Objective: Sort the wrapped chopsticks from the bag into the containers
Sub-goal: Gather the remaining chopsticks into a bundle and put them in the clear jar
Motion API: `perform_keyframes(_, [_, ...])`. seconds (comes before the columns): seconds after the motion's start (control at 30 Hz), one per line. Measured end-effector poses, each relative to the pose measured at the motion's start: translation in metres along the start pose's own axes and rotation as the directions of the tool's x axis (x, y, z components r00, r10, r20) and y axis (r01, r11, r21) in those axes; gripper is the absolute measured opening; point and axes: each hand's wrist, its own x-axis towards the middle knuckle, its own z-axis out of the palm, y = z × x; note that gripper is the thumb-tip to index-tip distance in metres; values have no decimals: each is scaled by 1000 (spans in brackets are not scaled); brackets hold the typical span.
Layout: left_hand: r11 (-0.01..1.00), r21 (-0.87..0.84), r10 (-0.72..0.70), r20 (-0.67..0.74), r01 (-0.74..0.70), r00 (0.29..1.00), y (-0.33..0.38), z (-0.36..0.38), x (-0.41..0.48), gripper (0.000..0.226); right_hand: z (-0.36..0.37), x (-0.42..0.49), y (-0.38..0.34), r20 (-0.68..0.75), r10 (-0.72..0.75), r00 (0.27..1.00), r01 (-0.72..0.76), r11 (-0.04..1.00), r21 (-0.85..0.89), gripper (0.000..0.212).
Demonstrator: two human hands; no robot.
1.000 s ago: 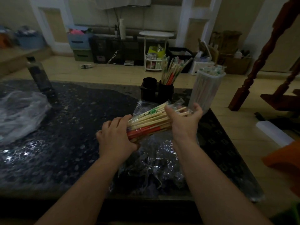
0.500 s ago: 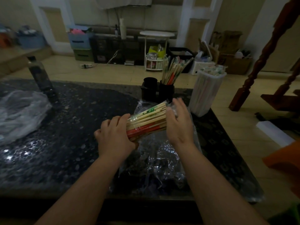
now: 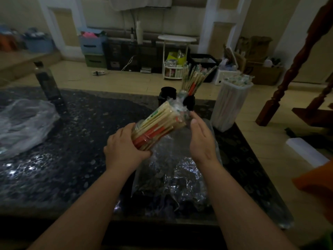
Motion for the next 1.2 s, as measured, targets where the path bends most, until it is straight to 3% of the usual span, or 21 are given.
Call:
perform_keyframes(0.17, [906, -405, -125, 16, 121, 992, -2, 2, 13, 87, -8, 4, 4, -25, 30, 999, -31, 998, -62, 36])
perform_keyframes(0.3, [815, -536, -211, 78, 220, 974, -1, 9, 30, 93, -13, 5, 4, 2, 17, 1000, -17, 994, -111, 39])
perform_keyframes(0.53, [774, -573, -277, 75, 269, 958, 3, 24, 69, 89, -16, 12, 15, 67, 52, 996, -38, 980, -195, 42])
perform_keyframes(0.77, [730, -619, -342, 36, 290, 939, 11, 43, 112, 86, -11, 25, 28, 51, 122, 991, -113, 982, -151, 42])
perform_keyframes(1.0, [754, -589, -333, 38, 291, 942, 4, 58, 140, 84, 4, 54, 33, 17, 148, 989, -146, 987, -60, 41])
perform_keyframes(1.2, [783, -551, -339, 11, 288, 941, 1, 72, 165, 83, 22, 76, 48, 63, 148, 987, -141, 984, -109, 41])
